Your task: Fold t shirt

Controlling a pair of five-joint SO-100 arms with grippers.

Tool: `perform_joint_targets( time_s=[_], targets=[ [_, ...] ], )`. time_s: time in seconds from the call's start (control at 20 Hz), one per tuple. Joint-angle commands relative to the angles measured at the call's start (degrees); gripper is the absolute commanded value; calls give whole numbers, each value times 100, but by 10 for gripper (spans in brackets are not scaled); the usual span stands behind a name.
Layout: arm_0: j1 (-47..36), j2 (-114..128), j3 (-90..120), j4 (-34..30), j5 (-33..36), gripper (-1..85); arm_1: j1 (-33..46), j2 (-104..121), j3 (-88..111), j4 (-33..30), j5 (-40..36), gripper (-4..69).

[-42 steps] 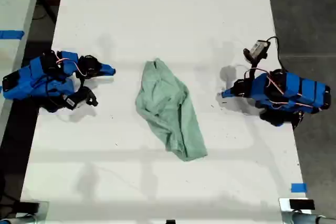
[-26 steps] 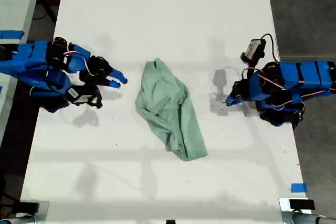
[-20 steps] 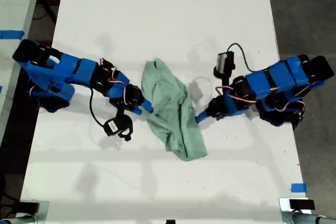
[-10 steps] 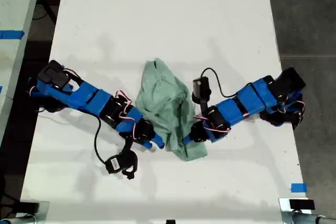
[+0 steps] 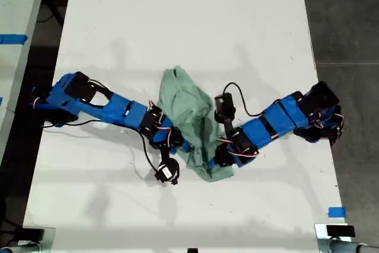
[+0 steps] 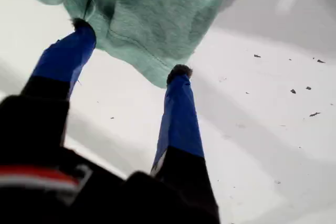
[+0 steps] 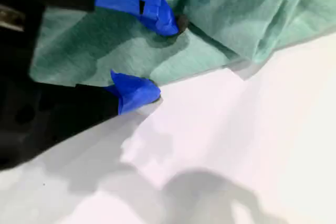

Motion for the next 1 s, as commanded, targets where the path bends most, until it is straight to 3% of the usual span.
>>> perform_joint_targets(
  time_s=[0.0,0.45,0.8,0.95],
  targets=[
    [-220,-44,-299,-105,149,167,-88,53,-369,132,88,286],
    [202,-545,-167,343,765,127,-53,-141,-255,141,53,288],
    [923,-571,-53,615,633,60,26,-422,-255,35,-62,288],
    [958,-334,-53,782,158,128,211,-466,-272,-44,-308,287]
  ],
)
